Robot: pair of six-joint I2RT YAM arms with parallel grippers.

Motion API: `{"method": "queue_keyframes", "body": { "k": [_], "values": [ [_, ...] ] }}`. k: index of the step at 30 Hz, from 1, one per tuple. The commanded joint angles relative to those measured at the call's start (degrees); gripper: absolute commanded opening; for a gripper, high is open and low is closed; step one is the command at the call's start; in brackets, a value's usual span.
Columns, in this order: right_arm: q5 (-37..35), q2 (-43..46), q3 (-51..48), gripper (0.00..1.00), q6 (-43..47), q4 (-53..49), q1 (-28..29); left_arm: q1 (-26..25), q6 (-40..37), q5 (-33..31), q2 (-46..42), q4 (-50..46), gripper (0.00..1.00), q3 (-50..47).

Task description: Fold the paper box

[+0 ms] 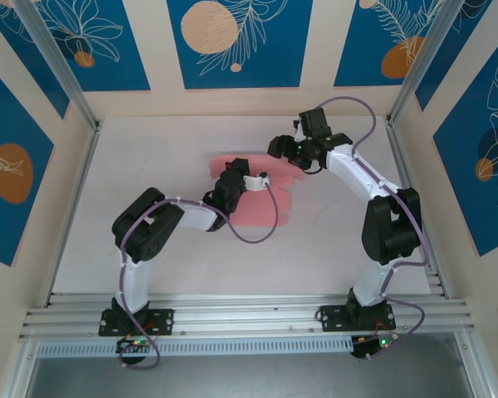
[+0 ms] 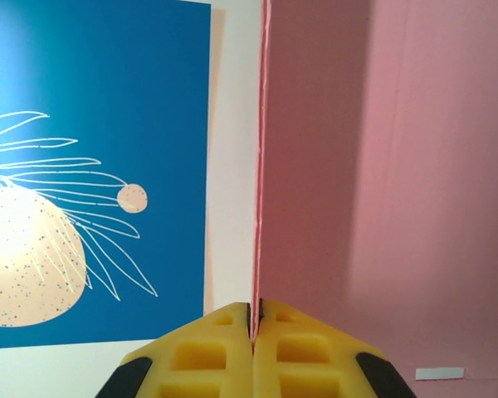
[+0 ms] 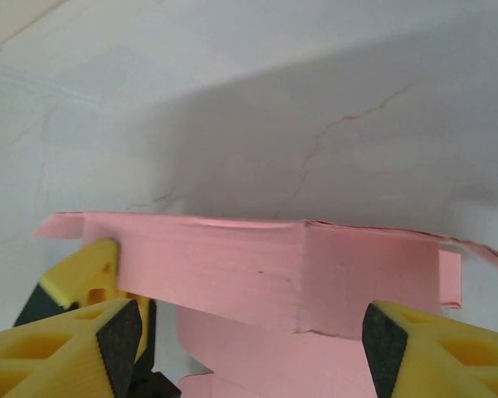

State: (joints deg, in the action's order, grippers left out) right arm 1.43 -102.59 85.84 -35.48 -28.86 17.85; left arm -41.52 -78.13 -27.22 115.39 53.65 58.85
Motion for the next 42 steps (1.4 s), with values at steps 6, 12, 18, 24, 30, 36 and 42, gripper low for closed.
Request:
{"method": "queue_keyframes", "body": {
  "k": [6,12,18,24,30,36,42],
  "values": [
    [1.8,-3.9,2.4,0.76,-1.9,-0.3,0.4,-0.8,1.5,-1.3,2.0,4.1,0.00,-0.1],
    [4.0,-6.5,3.3,0.76,-3.7,1.1,0.5,-1.4,1.2,-2.4,3.7,5.0,0.00,0.6],
    [7.9,-7.6,1.4,0.71,-6.2,6.4,0.3,-1.8,1.9,-2.8,4.2,4.1,0.00,1.2],
    [12.0,-8.1,-2.3,0.58,-9.4,13.8,0.0,-2.3,2.8,-2.9,4.3,3.5,0.00,1.4],
    [12.4,-7.6,-4.5,0.42,-9.6,15.9,-0.7,-2.3,2.2,-3.3,5.3,3.3,0.00,2.0],
    [11.7,-1.7,-12.2,0.50,-8.7,19.3,-2.7,-1.9,0.5,-4.0,7.1,3.7,0.00,2.6],
    [11.2,6.6,-22.1,0.55,-8.9,23.3,-5.3,-1.4,-1.2,-4.4,8.3,5.7,0.00,1.8]
  ]
}}
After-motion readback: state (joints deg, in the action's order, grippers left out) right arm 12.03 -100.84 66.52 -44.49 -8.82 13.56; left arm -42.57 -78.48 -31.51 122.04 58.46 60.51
